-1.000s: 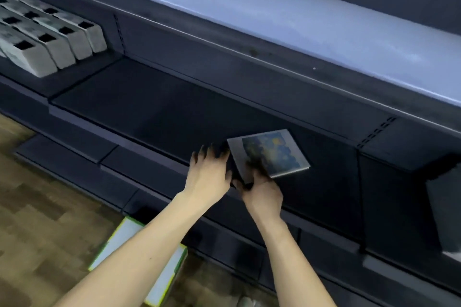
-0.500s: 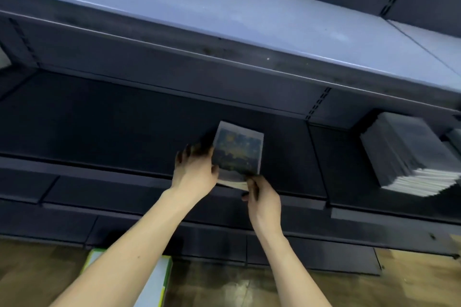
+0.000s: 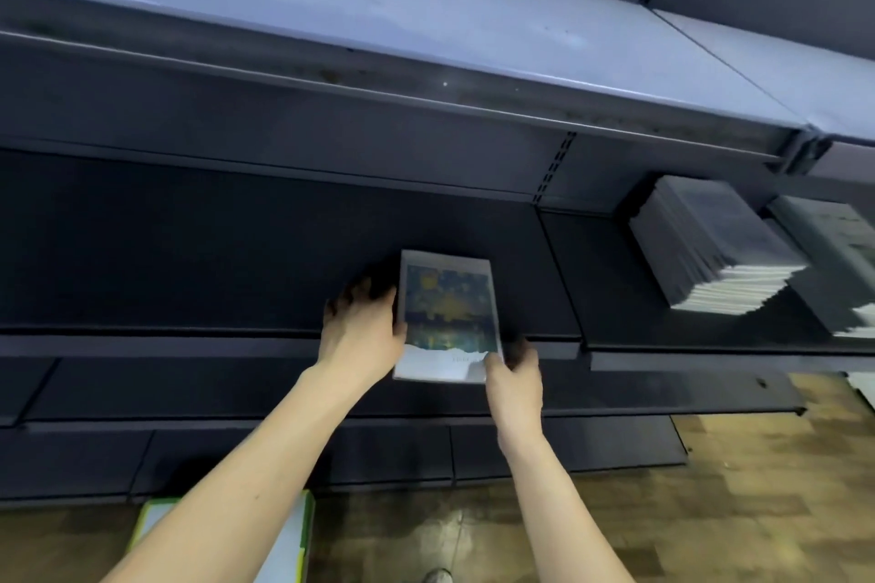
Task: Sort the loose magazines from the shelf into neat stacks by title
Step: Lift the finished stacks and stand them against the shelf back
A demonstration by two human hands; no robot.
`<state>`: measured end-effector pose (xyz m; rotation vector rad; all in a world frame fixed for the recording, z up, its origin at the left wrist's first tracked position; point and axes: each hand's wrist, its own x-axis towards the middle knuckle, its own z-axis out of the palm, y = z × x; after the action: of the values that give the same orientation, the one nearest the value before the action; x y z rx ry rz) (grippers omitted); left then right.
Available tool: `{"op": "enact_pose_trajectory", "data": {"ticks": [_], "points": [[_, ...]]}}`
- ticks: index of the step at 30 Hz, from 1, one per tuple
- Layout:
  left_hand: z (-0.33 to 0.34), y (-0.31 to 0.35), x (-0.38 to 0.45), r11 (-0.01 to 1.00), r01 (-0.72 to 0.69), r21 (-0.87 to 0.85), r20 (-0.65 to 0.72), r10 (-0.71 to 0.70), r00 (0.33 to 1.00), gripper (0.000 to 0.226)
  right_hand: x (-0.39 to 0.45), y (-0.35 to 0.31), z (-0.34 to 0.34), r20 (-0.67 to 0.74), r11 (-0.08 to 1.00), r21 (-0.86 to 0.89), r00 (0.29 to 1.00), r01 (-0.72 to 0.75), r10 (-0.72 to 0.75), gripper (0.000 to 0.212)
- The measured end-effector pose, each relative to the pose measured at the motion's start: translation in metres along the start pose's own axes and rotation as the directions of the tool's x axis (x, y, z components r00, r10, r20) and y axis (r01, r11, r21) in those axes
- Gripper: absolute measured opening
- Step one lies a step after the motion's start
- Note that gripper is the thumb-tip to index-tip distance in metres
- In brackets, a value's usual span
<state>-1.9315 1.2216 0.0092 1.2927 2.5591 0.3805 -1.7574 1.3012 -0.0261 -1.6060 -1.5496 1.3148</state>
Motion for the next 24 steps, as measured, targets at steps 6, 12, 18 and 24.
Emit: {"op": "enact_pose_trajectory", "data": {"ticks": [6, 12, 18, 24], "points": [[0.006, 0.009, -0.007, 1.000, -0.011, -0.002, 0.045, 0.011, 0.999, 0.052, -0.007, -0.002, -0.003, 0.153, 0.997, 0.004, 0.985, -0.078, 0.076, 0.031], [0.008, 0.010, -0.012, 1.000, -0.018, -0.002, 0.036, 0.018, 0.999, 0.049, -0.015, -0.004, -0.013, 0.154, 0.998, -0.022, 0.986, -0.055, 0.058, 0.019], [0.011, 0.024, -0.016, 0.999, -0.042, -0.008, 0.074, 0.042, 0.996, 0.051, -0.015, -0.009, -0.035, 0.079, 0.998, 0.053, 0.997, 0.015, -0.019, 0.032], [0.012, 0.060, -0.013, 0.996, -0.094, -0.002, 0.082, 0.094, 0.992, 0.054, -0.008, -0.011, -0.069, -0.018, 0.975, 0.221, 1.000, 0.008, -0.004, 0.037]]}}
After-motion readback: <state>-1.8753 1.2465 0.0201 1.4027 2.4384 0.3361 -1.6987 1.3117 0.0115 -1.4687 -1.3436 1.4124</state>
